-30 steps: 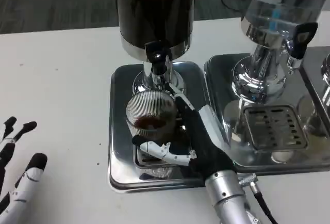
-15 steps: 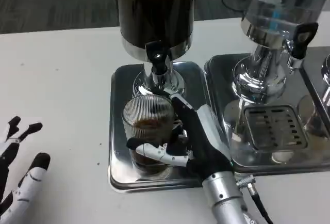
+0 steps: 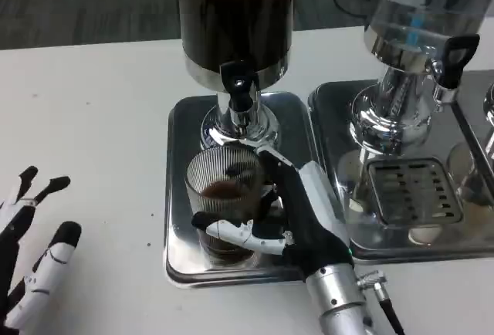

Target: Grasp the cup under the faucet to collect the drink, then remove the cup.

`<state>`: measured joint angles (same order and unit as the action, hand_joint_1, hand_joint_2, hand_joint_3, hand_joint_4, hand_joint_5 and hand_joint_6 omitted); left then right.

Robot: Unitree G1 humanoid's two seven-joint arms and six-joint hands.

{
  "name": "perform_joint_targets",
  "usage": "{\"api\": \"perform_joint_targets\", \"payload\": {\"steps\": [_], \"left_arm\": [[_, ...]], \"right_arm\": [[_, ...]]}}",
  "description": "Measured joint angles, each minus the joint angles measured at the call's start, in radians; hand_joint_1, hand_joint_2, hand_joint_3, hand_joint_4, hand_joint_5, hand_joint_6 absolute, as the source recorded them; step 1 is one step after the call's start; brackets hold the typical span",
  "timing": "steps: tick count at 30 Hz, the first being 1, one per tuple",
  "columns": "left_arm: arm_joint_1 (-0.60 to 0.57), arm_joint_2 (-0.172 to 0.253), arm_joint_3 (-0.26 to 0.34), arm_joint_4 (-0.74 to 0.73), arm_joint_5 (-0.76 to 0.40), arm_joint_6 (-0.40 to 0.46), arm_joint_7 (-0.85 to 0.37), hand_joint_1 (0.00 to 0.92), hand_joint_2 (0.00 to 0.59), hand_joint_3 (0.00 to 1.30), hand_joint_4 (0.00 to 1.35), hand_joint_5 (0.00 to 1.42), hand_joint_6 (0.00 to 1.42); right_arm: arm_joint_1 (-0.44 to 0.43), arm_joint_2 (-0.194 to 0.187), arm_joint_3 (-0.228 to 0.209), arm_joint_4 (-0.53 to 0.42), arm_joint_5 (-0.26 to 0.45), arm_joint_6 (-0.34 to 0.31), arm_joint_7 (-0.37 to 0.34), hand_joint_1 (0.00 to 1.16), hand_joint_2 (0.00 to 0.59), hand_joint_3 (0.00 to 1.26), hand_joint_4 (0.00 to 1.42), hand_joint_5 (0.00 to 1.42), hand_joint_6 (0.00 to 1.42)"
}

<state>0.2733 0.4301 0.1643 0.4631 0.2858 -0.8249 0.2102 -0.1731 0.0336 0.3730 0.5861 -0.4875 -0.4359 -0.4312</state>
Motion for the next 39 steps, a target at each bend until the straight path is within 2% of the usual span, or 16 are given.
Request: {"api": "perform_joint_targets", "payload": {"steps": [11,17,21,24,27,29,34,37,39], "left_arm": [[-0.024,0.002,-0.019,0.033,0.005,-0.007,-0.018,0.000,0.211,0.19,0.00,0.01,0.00],[-0.035,0.004,-0.027,0.029,0.034,-0.007,-0.018,0.000,0.209,0.16,0.00,0.00,0.00],[-0.039,0.006,-0.032,0.026,0.063,-0.008,-0.015,0.000,0.192,0.08,0.00,0.00,0.00],[-0.039,0.031,-0.041,-0.025,0.159,0.005,0.001,0.000,0.190,0.04,0.00,0.00,0.00],[-0.047,0.041,-0.057,-0.050,0.203,0.022,0.011,0.000,0.158,0.00,0.00,0.00,0.00],[-0.050,0.051,-0.069,-0.065,0.252,0.051,0.013,0.000,0.132,0.00,0.00,0.00,0.00],[-0.040,0.091,-0.098,-0.180,0.361,0.140,0.014,0.000,0.120,0.00,0.00,0.00,0.00],[-0.005,0.119,-0.109,-0.287,0.435,0.209,0.006,0.000,0.117,0.00,0.00,0.00,0.00],[0.028,0.132,-0.109,-0.331,0.451,0.246,-0.002,0.000,0.080,0.00,0.00,0.00,0.00]], "right_arm": [[0.016,0.003,0.003,0.008,-0.043,-0.014,-0.085,1.02,0.089,0.44,0.57,0.87,1.32],[0.036,-0.002,-0.015,0.005,-0.034,-0.031,-0.114,1.02,0.084,0.45,0.59,0.87,1.32],[0.118,-0.023,-0.027,-0.086,-0.071,-0.030,-0.153,1.03,0.079,0.47,0.59,0.87,1.31],[0.152,-0.043,-0.039,-0.151,-0.076,-0.030,-0.155,1.03,0.078,0.48,0.60,0.88,1.31],[0.180,-0.045,-0.039,-0.172,-0.084,-0.030,-0.165,1.02,0.075,0.49,0.61,0.90,1.33],[0.207,-0.048,-0.043,-0.197,-0.096,-0.030,-0.166,1.01,0.074,0.50,0.62,0.91,1.34],[0.264,-0.073,-0.054,-0.298,-0.090,-0.040,-0.151,1.01,0.088,0.51,0.63,0.91,1.34],[0.298,-0.091,-0.056,-0.332,-0.045,-0.048,-0.089,1.01,0.089,0.51,0.63,0.91,1.34],[0.332,-0.094,-0.056,-0.351,-0.039,-0.048,-0.076,1.00,0.090,0.52,0.64,0.91,1.34]]}}
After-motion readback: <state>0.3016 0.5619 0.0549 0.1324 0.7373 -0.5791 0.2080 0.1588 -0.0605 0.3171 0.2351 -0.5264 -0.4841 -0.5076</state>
